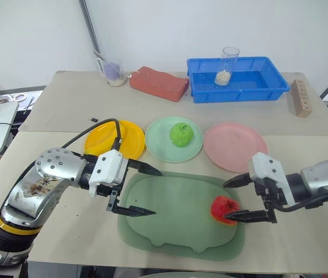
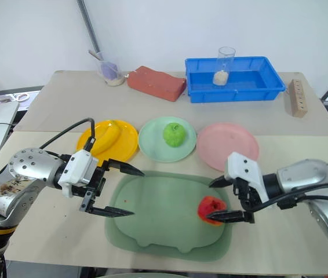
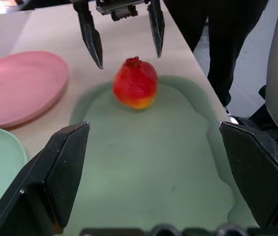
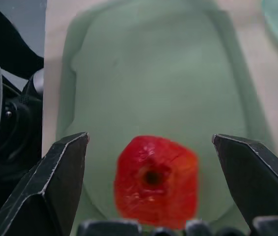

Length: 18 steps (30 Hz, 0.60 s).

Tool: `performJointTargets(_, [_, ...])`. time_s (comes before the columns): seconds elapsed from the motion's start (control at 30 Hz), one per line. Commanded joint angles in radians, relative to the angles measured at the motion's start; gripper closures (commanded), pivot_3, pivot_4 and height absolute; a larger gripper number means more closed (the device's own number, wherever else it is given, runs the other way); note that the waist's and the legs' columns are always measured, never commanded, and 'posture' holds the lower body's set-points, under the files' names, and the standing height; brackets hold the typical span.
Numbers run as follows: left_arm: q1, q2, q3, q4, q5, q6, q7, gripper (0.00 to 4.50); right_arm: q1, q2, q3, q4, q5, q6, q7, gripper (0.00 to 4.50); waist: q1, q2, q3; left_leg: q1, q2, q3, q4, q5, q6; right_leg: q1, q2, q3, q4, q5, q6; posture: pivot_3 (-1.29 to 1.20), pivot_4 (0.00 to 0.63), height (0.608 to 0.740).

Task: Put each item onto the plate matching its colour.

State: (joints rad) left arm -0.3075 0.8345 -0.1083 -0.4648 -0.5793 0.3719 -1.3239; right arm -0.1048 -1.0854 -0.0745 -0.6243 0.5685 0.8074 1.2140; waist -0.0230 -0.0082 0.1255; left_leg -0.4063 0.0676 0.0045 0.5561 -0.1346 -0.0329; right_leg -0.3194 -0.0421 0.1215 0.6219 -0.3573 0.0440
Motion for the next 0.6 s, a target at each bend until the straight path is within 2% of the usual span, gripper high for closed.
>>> performJointTargets(0.03, [0.004, -0.005, 0.011, -0.041, -0.032, 0.021, 0.017, 0.0, 0.025, 0.002, 0.003, -0.041, -0.027, -0.042, -0.045, 0.05, 0.002, -0.001, 0.0, 0.0, 0.0, 0.0, 0.0, 0.0, 0.0, 0.0, 0.0, 0.0, 0.0, 0.0, 0.001, 0.0, 0.15, 0.74])
performJointTargets(0.33, [0.043, 0.001, 0.025, -0.069, -0.033, 0.011, 0.012, 0.0, 0.099, -0.023, 0.072, 0.004, -0.149, -0.148, -0.076, 0.05, 0.008, -0.001, 0.001, 0.0, 0.0, 0.0, 0.0, 0.0, 0.0, 0.0, 0.0, 0.0, -0.001, 0.0, 0.001, 0.0, 0.15, 0.74])
performJointTargets(0.53, [0.06, 0.003, 0.03, -0.086, -0.036, 0.023, 0.034, 0.0, 0.079, -0.017, 0.065, 0.022, -0.131, -0.134, -0.071, 1.8, 0.008, -0.001, 0.001, 0.0, 0.0, 0.0, 0.0, 0.0, 0.0, 0.001, 0.0, 0.0, -0.001, 0.0, 0.001, 0.0, 0.15, 0.74])
performJointTargets(0.6, [0.065, 0.004, 0.033, -0.087, -0.036, 0.022, 0.037, 0.0, 0.065, -0.018, 0.046, 0.02, -0.109, -0.116, -0.069, 1.93, 0.007, -0.001, 0.001, 0.0, 0.0, 0.0, 0.0, 0.0, 0.0, 0.001, 0.0, 0.0, -0.001, 0.0, 0.001, 0.0, 0.15, 0.74])
